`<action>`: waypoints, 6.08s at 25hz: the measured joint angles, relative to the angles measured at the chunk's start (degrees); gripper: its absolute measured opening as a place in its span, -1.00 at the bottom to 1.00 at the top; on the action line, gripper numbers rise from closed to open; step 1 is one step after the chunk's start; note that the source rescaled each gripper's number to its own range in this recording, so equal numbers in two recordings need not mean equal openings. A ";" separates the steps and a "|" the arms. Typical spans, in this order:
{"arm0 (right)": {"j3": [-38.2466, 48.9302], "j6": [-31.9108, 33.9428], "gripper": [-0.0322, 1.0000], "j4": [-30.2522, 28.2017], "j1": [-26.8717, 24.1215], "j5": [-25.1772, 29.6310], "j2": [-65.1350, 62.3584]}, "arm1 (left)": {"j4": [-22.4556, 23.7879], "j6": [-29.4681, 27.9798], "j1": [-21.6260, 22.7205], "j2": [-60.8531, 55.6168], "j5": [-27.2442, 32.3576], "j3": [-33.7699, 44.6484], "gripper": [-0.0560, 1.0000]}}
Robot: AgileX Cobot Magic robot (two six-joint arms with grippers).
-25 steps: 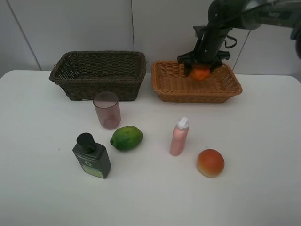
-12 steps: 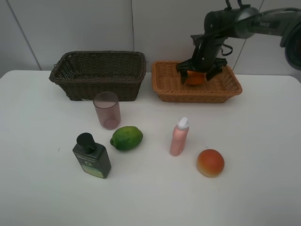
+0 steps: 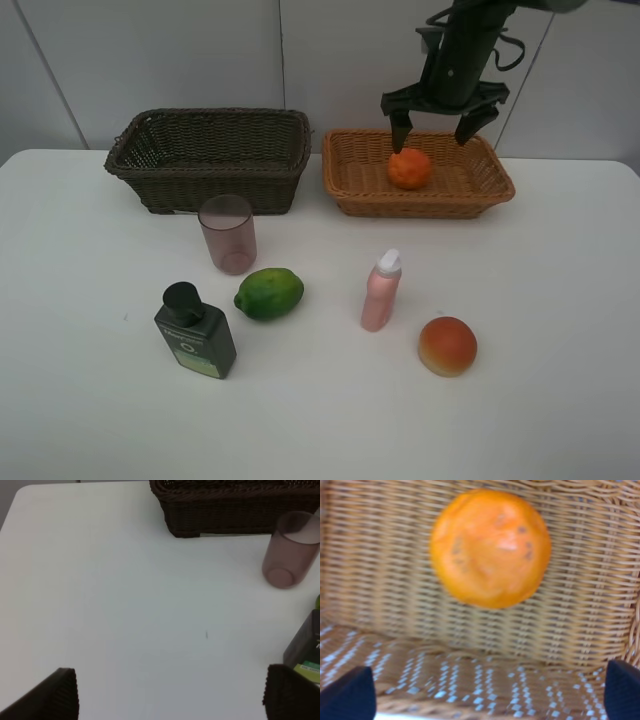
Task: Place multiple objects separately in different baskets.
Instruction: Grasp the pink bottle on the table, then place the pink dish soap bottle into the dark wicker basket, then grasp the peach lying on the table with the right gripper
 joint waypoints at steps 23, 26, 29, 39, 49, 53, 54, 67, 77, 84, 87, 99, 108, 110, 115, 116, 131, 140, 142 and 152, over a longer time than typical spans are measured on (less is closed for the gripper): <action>43.76 40.92 1.00 1.50 16.50 -12.89 -25.07 | 0.00 0.00 0.00 0.00 0.00 0.00 0.93; 43.80 44.07 1.00 1.49 17.76 -14.96 -24.27 | 0.00 0.00 0.00 0.00 0.00 0.00 0.93; 43.80 45.22 1.00 1.54 17.83 -16.11 -22.58 | 0.00 0.00 0.00 0.00 0.00 0.00 0.93; 43.80 45.65 1.00 1.65 17.83 -17.01 -15.98 | 0.00 0.00 0.00 0.00 0.00 0.00 0.93; 43.80 45.60 0.55 2.43 17.83 -17.01 -13.55 | 0.00 0.00 0.00 0.00 0.00 0.00 0.93; 43.80 45.60 -0.15 2.81 17.83 -17.01 -12.97 | 0.00 0.00 0.00 0.00 0.00 0.00 0.93; 43.80 45.60 -0.36 2.87 17.83 -17.01 -12.97 | 0.00 0.00 0.00 0.00 0.00 0.00 0.93; 43.80 45.60 -0.93 3.00 17.83 -16.75 -12.97 | 0.00 0.00 0.00 0.00 0.00 0.00 0.93; 41.75 39.35 -0.93 3.00 18.53 -15.03 -13.58 | 0.00 0.00 0.00 0.00 0.00 0.00 0.93; 26.22 16.64 -0.93 2.81 19.22 -7.47 -15.38 | 0.05 0.00 0.00 0.00 0.00 0.00 0.93; 18.92 9.92 -0.93 2.93 19.60 -5.65 -14.51 | 0.05 0.00 0.00 0.00 0.00 0.00 0.93; -8.27 3.49 -0.94 2.83 20.36 -15.35 0.50 | 0.10 0.00 0.00 0.00 0.00 0.00 0.93; -9.11 3.36 -0.94 -1.75 20.43 -32.91 7.76 | 0.19 0.00 0.00 0.00 0.00 0.00 0.93; -9.11 3.36 -0.94 -3.12 20.43 -35.60 9.69 | 0.19 0.00 0.00 0.00 0.00 0.00 0.93; -9.11 3.36 -0.94 -4.51 20.43 -40.64 14.38 | 0.19 0.00 0.00 0.00 0.00 0.00 0.93; -9.11 3.36 -0.94 -4.53 20.43 -41.03 15.69 | 0.19 0.00 0.00 0.00 0.00 0.00 0.93; -9.29 3.36 0.86 -4.47 19.81 -39.76 16.65 | 0.19 0.00 0.00 0.00 0.00 0.00 0.93; -9.29 2.80 0.99 -3.96 19.81 -18.30 6.40 | 0.19 0.00 0.00 0.00 0.00 0.00 0.93; -7.45 2.29 0.99 -3.96 19.81 -13.92 3.57 | 0.19 0.00 0.00 0.00 0.00 0.00 0.93; 26.64 7.29 0.99 -1.06 18.39 -10.03 -17.17 | 0.19 0.00 0.00 0.00 0.00 0.00 0.93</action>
